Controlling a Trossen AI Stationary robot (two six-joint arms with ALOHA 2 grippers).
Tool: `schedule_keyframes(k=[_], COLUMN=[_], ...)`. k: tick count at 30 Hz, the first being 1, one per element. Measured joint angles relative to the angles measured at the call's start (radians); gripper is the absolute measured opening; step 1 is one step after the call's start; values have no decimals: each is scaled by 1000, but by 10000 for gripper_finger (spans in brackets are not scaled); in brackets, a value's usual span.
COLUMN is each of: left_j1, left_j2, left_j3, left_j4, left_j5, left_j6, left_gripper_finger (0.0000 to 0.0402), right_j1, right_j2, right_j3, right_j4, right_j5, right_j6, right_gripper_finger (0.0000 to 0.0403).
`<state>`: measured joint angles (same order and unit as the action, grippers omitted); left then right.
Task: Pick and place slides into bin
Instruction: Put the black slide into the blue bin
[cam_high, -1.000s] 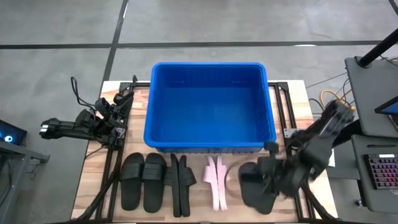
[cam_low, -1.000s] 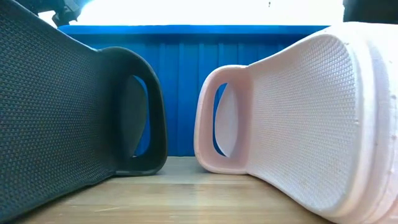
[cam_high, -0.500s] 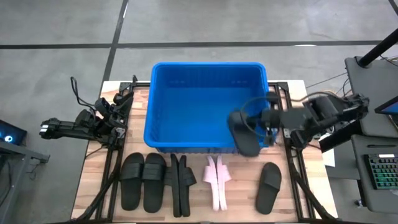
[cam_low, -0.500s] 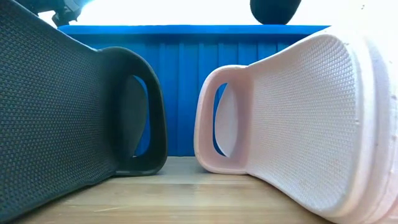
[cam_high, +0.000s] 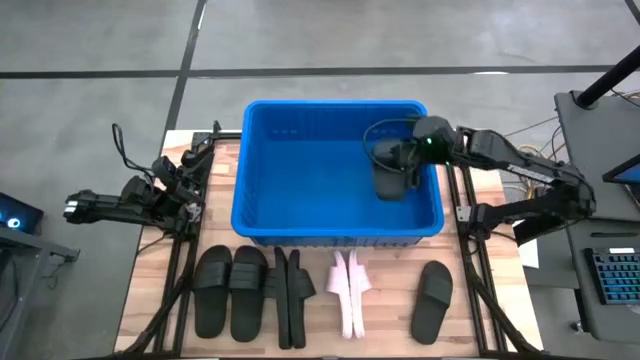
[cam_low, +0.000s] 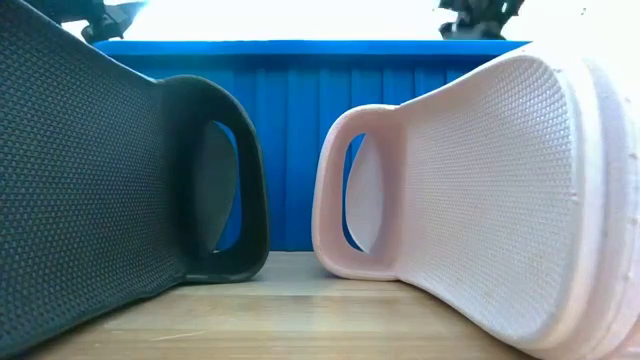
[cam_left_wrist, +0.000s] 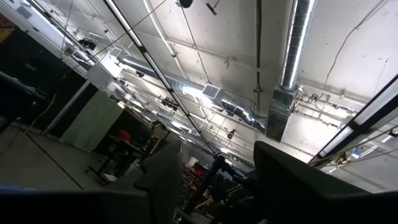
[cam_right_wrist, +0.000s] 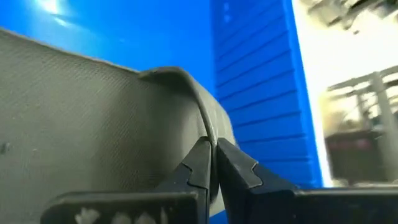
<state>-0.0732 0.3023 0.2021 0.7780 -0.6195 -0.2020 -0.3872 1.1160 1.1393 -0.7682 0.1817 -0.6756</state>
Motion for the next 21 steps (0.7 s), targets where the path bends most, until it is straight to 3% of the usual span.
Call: schedule_keyframes(k=[4, 8, 21], left_j1=[0, 0, 0], left_j2=[0, 0, 1], left_j3=[0, 0, -6], left_j4=[0, 0, -1], left_j5=[-23, -42, -66], left_j6=[0, 1, 9], left_gripper_finger=[184, 184, 184], right_j1=[-115, -197, -265], right_j2=[7, 42, 227], right_j3=[-111, -182, -210], right_j4=[153, 181, 334], right_j5=[-89, -103, -103], right_j6=[-126, -199, -382], right_gripper_finger=[12, 12, 12])
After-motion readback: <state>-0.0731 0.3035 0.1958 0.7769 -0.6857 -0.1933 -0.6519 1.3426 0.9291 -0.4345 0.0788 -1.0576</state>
